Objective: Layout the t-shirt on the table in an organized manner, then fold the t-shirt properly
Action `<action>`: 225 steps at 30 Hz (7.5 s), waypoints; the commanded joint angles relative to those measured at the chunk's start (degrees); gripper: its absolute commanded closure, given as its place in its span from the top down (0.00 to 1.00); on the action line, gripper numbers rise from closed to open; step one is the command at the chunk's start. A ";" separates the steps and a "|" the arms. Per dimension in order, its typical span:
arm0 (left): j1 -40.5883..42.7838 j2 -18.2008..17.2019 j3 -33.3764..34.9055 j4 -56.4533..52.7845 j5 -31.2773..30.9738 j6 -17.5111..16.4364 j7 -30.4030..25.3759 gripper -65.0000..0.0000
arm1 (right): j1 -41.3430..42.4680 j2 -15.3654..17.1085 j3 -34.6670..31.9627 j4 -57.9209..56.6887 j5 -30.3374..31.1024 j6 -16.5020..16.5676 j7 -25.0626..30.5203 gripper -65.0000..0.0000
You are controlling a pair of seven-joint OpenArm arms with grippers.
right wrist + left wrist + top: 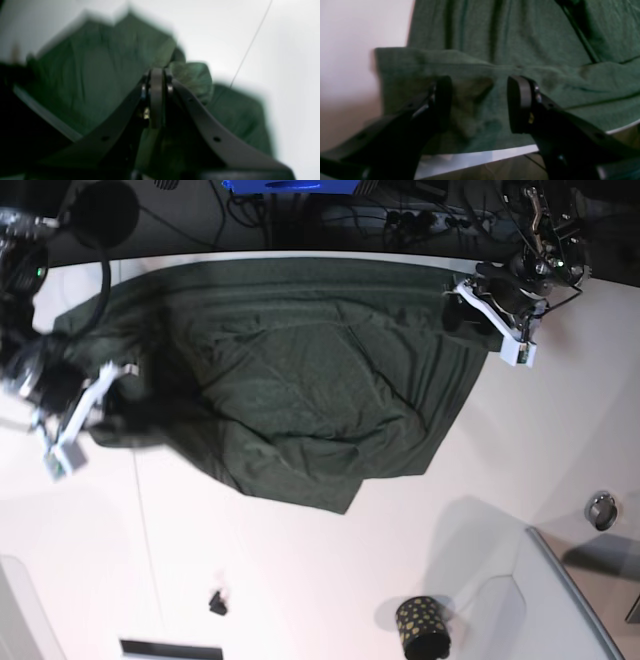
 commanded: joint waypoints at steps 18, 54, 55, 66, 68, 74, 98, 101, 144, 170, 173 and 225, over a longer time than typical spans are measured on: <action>-0.13 -0.87 -1.38 0.96 -0.68 -0.07 -0.91 0.50 | 5.47 -0.76 -10.29 1.37 -23.62 -2.55 0.68 0.55; 0.40 -0.87 -1.47 1.22 -0.68 -0.15 -0.91 0.50 | 31.49 -5.95 -29.89 -34.59 -31.97 -12.05 16.24 0.01; 0.40 -0.87 -1.47 1.22 -0.68 -0.15 -0.91 0.50 | 31.58 -5.95 -29.89 -33.88 -31.97 -12.05 15.45 0.01; 0.49 -0.87 -1.47 1.22 -0.68 -0.15 -0.91 0.50 | 36.59 -6.39 -29.89 -53.14 -32.06 -12.22 20.19 0.17; 0.49 -0.87 -1.47 1.22 -0.68 -0.15 -0.91 0.50 | 36.59 -6.21 -29.89 -53.40 -32.06 -12.22 21.25 0.32; 0.49 -0.96 -1.47 1.22 -0.68 -0.15 -0.91 0.50 | 38.53 -6.39 -29.89 -53.49 -32.06 -12.22 21.16 0.60; 0.49 -0.96 -1.47 1.31 -0.68 -0.15 -0.91 0.50 | 47.93 -8.94 -30.42 -82.41 -32.06 -19.43 41.38 0.34; 0.49 -0.96 -1.47 1.31 -0.68 -0.15 -0.91 0.50 | 48.20 -9.29 -30.16 -81.97 -32.06 -19.52 41.38 0.10; 1.28 -1.57 -5.78 1.31 -0.68 -0.24 -0.91 0.50 | 48.99 -9.11 -30.33 -76.08 -32.06 -19.34 46.83 0.00; -1.27 -2.98 -5.95 2.01 -0.68 -0.15 -0.82 0.50 | 8.99 -9.38 -30.42 5.59 -31.88 -11.43 7.01 0.00; -2.33 -2.72 -5.43 3.77 -0.59 -0.15 -0.56 0.50 | 6.00 -9.64 -30.42 4.36 -31.88 -10.29 6.92 0.01; -21.93 -4.91 7.06 -20.84 14.18 0.02 -8.30 0.50 | 36.07 9.35 -8.79 -68.35 -32.15 -10.90 24.76 0.09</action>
